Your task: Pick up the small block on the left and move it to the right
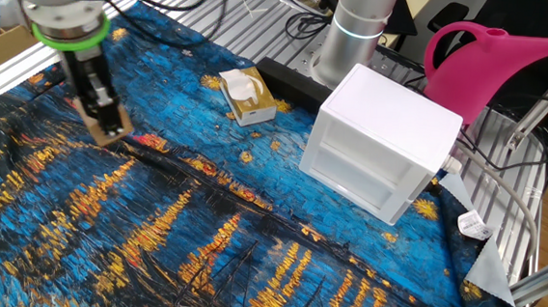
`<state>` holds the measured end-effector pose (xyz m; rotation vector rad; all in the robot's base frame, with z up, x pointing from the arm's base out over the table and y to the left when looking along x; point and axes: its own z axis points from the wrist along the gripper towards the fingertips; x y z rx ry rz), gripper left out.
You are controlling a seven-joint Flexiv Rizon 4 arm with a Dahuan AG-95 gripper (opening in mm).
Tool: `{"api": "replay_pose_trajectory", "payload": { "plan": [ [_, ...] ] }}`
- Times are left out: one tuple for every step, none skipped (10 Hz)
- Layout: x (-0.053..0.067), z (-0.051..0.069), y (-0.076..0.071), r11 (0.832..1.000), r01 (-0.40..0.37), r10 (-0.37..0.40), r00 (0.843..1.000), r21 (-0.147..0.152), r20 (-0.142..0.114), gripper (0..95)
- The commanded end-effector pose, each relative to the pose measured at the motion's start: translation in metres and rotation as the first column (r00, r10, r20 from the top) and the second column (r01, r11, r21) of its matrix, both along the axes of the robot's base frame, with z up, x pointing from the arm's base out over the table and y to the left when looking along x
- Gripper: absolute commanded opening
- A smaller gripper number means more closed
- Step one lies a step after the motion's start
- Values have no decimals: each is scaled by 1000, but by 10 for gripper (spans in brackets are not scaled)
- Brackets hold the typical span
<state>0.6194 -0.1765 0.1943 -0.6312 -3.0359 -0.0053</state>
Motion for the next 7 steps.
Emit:
{"api": "replay_pose_trajectory", "payload": {
  "plan": [
    [-8, 0, 19, 999, 38, -38, 999, -11, 4, 0],
    [-11, 0, 29, 998, 58, -58, 998, -15, 4, 0],
    [-13, 0, 39, 996, 82, -82, 997, -17, 4, 0],
    [-15, 0, 47, 995, 102, -101, 995, -22, 6, 0],
    [-17, -1, 56, 993, 117, -117, 993, -34, 10, 0],
    [-16, -3, 57, 993, 109, -109, 994, -36, 10, 0],
    [-14, -5, 58, 994, 105, -105, 994, -38, 13, 0]
  ]
}}
